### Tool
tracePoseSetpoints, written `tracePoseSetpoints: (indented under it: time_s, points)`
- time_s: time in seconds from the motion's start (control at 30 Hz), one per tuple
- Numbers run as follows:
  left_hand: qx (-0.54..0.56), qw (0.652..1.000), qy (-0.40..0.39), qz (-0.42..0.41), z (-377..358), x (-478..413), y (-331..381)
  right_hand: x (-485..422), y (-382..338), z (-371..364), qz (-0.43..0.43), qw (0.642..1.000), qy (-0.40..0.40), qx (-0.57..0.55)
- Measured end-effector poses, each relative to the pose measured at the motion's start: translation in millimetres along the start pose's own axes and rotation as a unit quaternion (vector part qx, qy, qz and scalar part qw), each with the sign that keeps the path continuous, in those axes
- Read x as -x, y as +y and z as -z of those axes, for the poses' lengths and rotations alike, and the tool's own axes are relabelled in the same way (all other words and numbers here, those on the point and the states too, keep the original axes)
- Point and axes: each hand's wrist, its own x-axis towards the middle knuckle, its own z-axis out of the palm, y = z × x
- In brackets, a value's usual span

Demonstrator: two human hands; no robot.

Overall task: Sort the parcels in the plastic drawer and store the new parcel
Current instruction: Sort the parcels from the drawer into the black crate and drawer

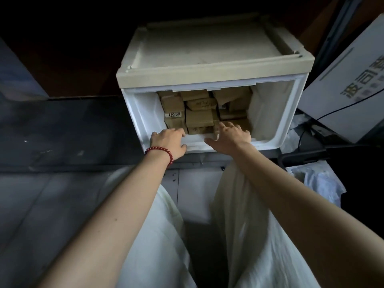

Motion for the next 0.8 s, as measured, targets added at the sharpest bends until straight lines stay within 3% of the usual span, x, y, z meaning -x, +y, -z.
tracePoseSetpoints:
  time_s: [0.2,0.47,0.8]
  points:
    - [0.058,0.998,-0.013,0.008,-4,-42,1,-27,23,-2,-0.037,0.999,-0.016,0.034]
    - [0.18,0.981,-0.069,-0.016,-30,-97,36,-69,49,-14,-0.104,0.994,-0.018,-0.006]
    - [0.189,0.974,-0.105,-0.061,-73,-158,77,-117,72,-37,-0.123,0.991,-0.047,-0.019]
